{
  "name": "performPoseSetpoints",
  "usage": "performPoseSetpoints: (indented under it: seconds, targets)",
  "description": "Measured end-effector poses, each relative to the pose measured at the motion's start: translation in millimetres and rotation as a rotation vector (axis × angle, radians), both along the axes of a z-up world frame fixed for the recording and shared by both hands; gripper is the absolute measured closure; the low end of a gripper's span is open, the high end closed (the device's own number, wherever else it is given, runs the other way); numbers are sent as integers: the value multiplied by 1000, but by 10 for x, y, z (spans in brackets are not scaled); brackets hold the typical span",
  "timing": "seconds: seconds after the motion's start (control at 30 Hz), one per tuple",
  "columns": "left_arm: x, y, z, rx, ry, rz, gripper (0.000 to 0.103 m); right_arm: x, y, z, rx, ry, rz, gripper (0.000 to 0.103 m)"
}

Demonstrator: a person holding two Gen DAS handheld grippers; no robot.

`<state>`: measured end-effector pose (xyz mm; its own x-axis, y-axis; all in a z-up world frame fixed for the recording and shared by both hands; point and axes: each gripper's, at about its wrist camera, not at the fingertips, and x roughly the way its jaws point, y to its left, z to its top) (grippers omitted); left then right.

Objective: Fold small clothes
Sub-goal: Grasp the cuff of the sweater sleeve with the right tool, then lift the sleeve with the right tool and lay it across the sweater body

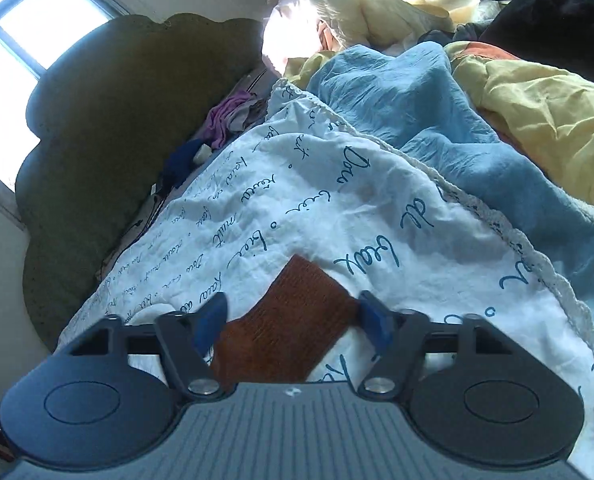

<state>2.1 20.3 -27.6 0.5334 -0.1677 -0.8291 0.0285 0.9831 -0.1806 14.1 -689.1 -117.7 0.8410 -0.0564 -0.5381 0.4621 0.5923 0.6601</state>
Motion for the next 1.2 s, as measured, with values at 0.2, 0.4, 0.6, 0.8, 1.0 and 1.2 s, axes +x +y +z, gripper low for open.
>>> performPoseSetpoints:
  seconds: [0.2, 0.4, 0.6, 0.8, 1.0, 1.2]
  targets:
    - [21, -100, -4, -13, 9, -32, 0, -99, 36, 44, 0, -40, 37, 94]
    - [-55, -56, -4, -20, 14, -43, 0, -325, 40, 303, -50, -72, -5, 95]
    - [-146, 74, 60, -55, 0, -31, 0, -513, -37, 646, -125, -51, -50, 96]
    - [-198, 165, 76, -72, 10, -17, 0, -783, -90, 828, -210, -10, -119, 96]
    - [-232, 199, 74, -82, 14, -22, 0, -1157, -170, 757, -223, 19, -190, 96]
    - [-284, 223, 61, -78, 21, -42, 0, -1503, -316, 433, -177, 84, -272, 96]
